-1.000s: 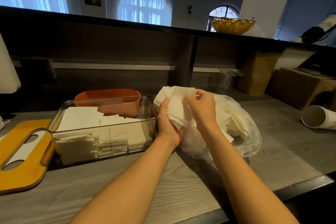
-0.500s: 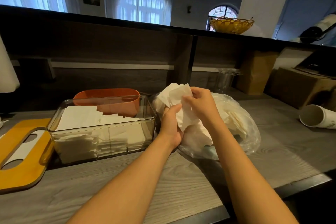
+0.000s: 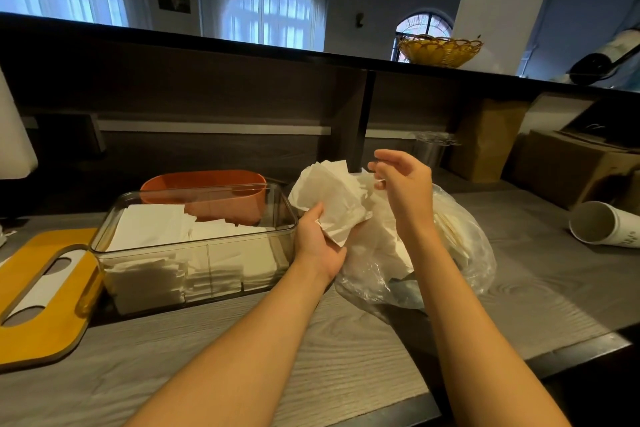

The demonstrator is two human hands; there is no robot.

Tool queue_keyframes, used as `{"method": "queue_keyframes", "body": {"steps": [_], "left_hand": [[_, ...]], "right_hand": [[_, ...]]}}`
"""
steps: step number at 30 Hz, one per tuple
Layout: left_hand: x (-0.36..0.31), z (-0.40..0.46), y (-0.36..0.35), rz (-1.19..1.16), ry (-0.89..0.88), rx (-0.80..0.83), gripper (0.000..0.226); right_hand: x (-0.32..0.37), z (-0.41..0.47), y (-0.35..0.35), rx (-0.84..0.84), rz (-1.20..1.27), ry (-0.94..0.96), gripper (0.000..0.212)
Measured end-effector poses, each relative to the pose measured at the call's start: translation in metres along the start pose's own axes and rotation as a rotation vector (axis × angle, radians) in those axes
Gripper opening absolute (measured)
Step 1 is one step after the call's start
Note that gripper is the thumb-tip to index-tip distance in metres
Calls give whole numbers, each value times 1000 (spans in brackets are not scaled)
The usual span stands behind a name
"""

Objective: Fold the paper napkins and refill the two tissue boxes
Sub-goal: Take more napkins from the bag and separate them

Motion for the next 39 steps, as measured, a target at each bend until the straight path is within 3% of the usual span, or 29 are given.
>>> {"method": "queue_keyframes", "body": {"steps": [4, 9, 14, 21, 28, 34, 36, 39], "left_hand": [[-1, 0, 1, 18, -23, -1, 40], [-2, -2, -1, -26, -10, 3, 37], [0, 2, 4, -3, -15, -82, 41], [0, -2, 1, 7, -38, -86, 22], [1, -1, 0, 112, -55, -114, 34], [4, -2, -4, 192, -96, -94, 28], [4, 0, -2, 175, -109, -72, 44], [3, -1, -2, 198, -113, -16, 54]], "right_hand": [[-10, -1, -8, 216, -234, -4, 38], [-24, 6, 6, 20, -343, -17, 43], [-43, 7, 10, 203, -547, -134, 55], [-43, 7, 15, 187, -478, -82, 14], [-18, 8, 17, -43, -259, 96, 25], [-1, 8, 15, 135, 360, -66, 45], [0, 5, 12, 226, 300, -69, 51], [-7, 1, 4, 354, -47, -52, 52]]}}
Point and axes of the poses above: each hand's wrist, its own z-axis towards the middle knuckle, its own y-axis out of the back of the hand, x = y × z, the point moved 2 cm from there along z, towards the middle knuckle, and after that the axes turned 9 degrees about y, right-handed, at the moved point
